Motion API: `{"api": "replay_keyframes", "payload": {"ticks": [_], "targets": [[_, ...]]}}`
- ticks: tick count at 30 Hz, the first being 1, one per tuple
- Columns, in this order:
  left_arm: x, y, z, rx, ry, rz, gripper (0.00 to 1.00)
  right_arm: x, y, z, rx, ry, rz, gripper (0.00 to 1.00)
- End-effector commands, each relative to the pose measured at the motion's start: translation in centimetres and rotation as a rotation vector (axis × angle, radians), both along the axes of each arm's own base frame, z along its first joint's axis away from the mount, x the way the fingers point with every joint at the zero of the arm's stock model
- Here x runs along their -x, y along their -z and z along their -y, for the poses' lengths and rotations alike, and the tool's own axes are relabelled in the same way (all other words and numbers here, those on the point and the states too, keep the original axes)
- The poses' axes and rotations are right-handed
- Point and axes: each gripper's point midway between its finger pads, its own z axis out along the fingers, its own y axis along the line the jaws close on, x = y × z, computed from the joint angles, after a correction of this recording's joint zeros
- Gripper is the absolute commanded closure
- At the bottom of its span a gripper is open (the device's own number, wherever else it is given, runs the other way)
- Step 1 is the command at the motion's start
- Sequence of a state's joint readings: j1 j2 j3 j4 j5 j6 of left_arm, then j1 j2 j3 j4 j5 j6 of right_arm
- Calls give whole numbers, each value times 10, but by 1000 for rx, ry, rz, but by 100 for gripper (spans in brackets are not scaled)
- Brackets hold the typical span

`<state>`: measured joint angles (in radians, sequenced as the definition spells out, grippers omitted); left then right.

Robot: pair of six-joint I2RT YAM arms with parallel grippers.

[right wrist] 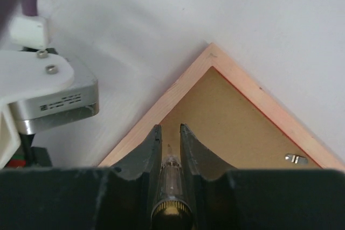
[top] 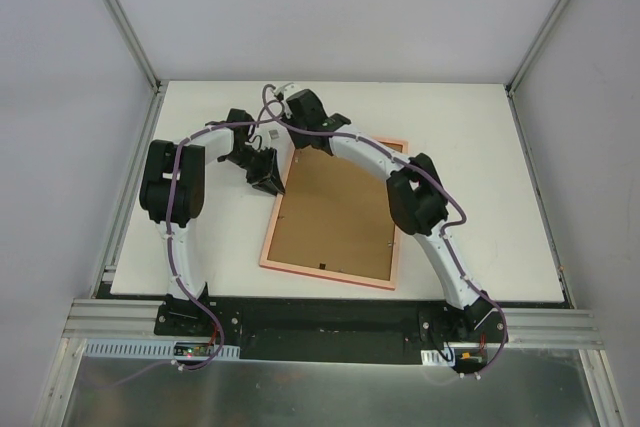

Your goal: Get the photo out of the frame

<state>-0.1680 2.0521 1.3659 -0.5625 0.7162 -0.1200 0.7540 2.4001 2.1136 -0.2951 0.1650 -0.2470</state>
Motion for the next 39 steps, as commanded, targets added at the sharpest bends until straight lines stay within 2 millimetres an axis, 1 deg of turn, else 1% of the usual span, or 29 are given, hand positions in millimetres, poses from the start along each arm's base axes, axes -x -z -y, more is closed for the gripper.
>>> {"api": "replay_keyframes", "payload": {"ticks": [1,5,7,9,10,11,16,19,22,24,28,34,39], "targets": [[7,-16,2,26,1,-23,100,21,-68,-5,-229,-33,-116,99],[5,-15,3,31,-4,-28,98,32,-76,13,-326,-10,-229,99],[5,-14,3,33,-5,-31,97,39,-75,21,-337,-21,-254,100],[5,-15,4,36,-6,-32,96,50,-69,26,-357,-17,-300,99],[4,-15,4,37,-6,-31,96,54,-69,29,-363,-24,-310,99],[4,-15,4,35,-6,-31,95,60,-65,31,-366,-28,-334,99],[3,-16,3,32,-9,-24,91,85,-62,37,-392,-65,-366,99],[3,-15,3,29,-14,-31,89,96,-62,38,-396,-81,-366,100],[2,-12,1,10,-21,-28,89,106,-60,33,-407,-87,-378,99],[2,-12,1,10,-24,-28,88,115,-54,27,-405,-91,-392,99],[1,-13,1,10,-27,-23,88,129,-46,8,-395,-108,-408,100],[1,-15,1,7,-25,-15,88,136,-40,-13,-356,-118,-409,99],[1,-14,0,9,-25,-17,90,144,-33,-24,-365,-125,-454,99]]}}
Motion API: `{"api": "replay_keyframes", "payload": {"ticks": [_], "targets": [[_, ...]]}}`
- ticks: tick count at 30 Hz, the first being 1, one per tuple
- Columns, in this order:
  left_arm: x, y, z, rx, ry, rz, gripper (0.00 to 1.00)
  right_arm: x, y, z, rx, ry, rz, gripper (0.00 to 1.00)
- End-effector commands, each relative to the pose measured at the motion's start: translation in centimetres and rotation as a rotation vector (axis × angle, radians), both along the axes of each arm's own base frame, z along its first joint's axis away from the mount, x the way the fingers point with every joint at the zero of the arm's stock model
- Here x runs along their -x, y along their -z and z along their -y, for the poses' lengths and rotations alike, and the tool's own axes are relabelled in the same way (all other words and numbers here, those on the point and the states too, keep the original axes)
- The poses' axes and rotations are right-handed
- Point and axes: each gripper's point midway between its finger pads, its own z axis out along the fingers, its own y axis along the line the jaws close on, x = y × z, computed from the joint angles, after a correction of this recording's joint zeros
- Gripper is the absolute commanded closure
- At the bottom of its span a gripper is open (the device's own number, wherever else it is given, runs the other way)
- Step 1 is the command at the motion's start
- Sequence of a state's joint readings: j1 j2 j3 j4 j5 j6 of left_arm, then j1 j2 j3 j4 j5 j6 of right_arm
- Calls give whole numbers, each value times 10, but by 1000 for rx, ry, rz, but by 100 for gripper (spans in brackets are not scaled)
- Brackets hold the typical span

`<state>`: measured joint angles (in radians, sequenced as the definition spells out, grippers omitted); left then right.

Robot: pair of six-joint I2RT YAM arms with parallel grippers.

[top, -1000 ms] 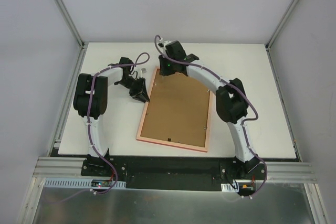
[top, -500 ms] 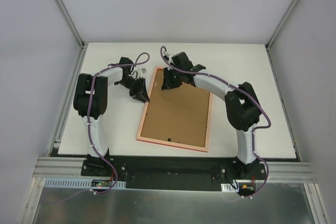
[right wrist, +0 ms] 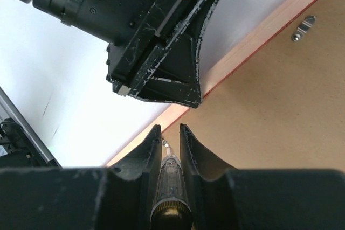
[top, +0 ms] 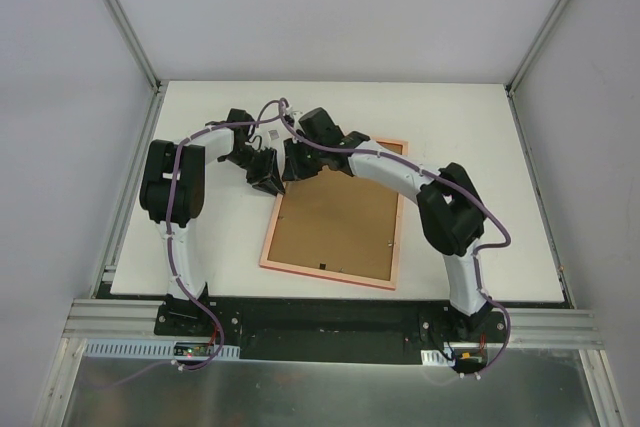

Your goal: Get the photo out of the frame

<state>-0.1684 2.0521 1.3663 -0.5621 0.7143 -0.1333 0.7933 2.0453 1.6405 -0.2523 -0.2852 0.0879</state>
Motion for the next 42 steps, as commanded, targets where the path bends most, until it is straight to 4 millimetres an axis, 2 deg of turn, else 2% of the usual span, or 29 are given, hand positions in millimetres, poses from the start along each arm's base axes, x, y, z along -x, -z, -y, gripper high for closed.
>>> {"api": "replay_keyframes", "payload": {"ticks": [1,14,18,25,42], "targets": [[1,-13,0,10,-17,-9,90,-4,-9,-11,-32,18,-13,99],[0,-10,-1,13,-23,-21,91,16,8,-29,-15,-23,-58,100],[0,-11,-2,15,-24,-21,92,17,10,-31,-2,-31,-45,100],[0,-11,-3,14,-29,-22,93,20,26,-28,44,-42,-27,99],[-4,-7,-8,35,-53,-49,95,21,34,-35,61,-51,-13,100]]}}
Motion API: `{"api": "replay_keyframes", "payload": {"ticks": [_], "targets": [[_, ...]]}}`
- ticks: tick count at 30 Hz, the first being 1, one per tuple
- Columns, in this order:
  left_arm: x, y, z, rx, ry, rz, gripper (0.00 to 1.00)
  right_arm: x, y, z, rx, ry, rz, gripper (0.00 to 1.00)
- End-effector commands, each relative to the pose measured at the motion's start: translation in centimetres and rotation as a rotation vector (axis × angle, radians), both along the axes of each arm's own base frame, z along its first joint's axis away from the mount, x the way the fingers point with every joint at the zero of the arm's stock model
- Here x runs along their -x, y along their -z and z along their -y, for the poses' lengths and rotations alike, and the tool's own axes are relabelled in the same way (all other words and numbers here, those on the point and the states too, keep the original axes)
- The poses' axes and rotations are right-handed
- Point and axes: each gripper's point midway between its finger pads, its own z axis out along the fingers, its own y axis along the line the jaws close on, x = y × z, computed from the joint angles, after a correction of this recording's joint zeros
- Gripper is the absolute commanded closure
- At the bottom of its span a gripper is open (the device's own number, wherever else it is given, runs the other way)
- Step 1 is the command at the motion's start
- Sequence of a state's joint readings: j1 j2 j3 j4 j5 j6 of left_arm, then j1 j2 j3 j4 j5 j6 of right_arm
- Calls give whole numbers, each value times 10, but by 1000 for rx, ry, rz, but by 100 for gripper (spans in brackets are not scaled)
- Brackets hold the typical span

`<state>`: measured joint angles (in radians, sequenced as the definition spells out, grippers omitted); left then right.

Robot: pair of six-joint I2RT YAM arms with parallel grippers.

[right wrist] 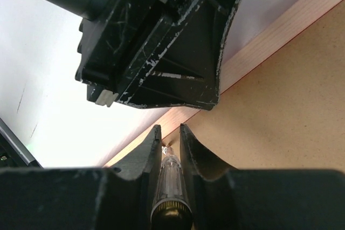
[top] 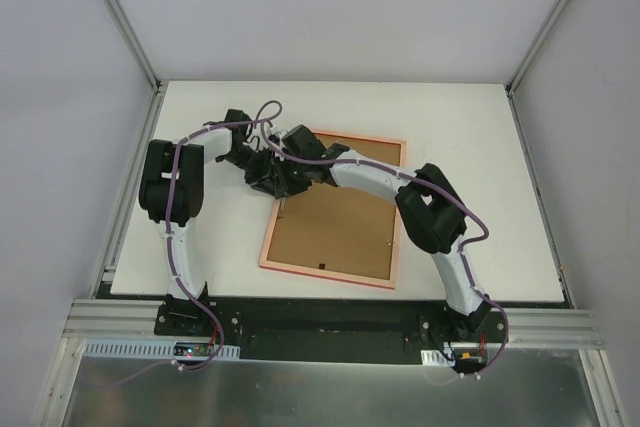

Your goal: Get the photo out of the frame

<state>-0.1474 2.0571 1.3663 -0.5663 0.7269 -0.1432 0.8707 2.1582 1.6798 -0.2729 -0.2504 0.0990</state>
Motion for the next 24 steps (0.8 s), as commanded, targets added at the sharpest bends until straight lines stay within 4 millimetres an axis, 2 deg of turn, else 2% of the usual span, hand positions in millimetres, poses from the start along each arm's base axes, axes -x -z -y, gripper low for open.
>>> {"api": "replay_keyframes", "payload": {"ticks": [1,11,17,24], "targets": [[-2,-6,-2,24,-26,-32,95,-5,-13,-12,-24,-8,38,99],[-2,0,-6,0,-36,-41,97,13,-11,-17,-42,-39,-17,100],[-3,4,-13,-33,-51,-39,99,23,-14,-10,-46,-70,-21,99],[-3,6,-17,-51,-61,-42,100,25,-14,-3,-26,-94,20,99]]}}
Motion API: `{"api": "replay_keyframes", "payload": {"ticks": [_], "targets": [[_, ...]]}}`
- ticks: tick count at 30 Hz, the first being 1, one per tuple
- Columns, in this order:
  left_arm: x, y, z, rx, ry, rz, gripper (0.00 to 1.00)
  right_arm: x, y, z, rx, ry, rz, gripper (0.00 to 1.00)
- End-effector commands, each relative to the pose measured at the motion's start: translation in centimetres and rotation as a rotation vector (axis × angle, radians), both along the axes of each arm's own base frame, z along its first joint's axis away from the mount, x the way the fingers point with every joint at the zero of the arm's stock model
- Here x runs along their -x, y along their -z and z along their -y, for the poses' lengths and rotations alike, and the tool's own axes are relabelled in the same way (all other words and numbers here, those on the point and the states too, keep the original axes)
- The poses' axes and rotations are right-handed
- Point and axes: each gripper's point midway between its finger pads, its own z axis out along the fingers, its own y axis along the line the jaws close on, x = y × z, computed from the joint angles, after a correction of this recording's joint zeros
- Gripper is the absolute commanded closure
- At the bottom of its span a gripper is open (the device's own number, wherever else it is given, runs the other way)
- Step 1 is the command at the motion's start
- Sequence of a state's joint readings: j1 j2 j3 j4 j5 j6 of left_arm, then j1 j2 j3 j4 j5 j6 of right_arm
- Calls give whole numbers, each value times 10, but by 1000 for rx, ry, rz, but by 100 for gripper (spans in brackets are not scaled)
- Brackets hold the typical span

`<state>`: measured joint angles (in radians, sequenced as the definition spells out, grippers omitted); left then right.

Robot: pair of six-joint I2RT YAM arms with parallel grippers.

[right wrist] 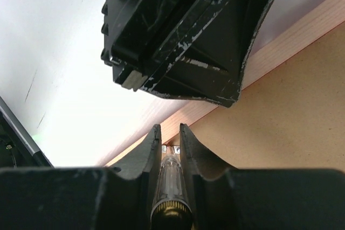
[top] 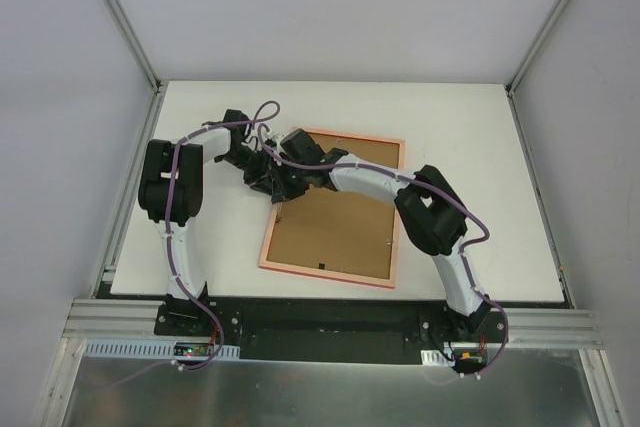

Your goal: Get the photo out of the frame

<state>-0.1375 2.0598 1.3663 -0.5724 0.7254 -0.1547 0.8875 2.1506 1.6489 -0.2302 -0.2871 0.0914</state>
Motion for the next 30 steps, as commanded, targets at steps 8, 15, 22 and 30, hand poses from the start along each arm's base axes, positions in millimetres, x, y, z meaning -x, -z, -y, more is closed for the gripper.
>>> {"api": "replay_keyframes", "payload": {"ticks": [8,15,22,30], "targets": [[-4,4,-15,-58,-46,-17,100,9,-23,7,1,-69,62,99],[-10,2,-14,-50,-41,-6,100,-7,-89,4,-78,-120,139,99],[-28,11,-20,-118,-8,17,100,-11,-137,44,-98,-171,196,99],[-49,34,-23,-272,107,72,100,-29,-151,140,-55,-65,260,99]]}}
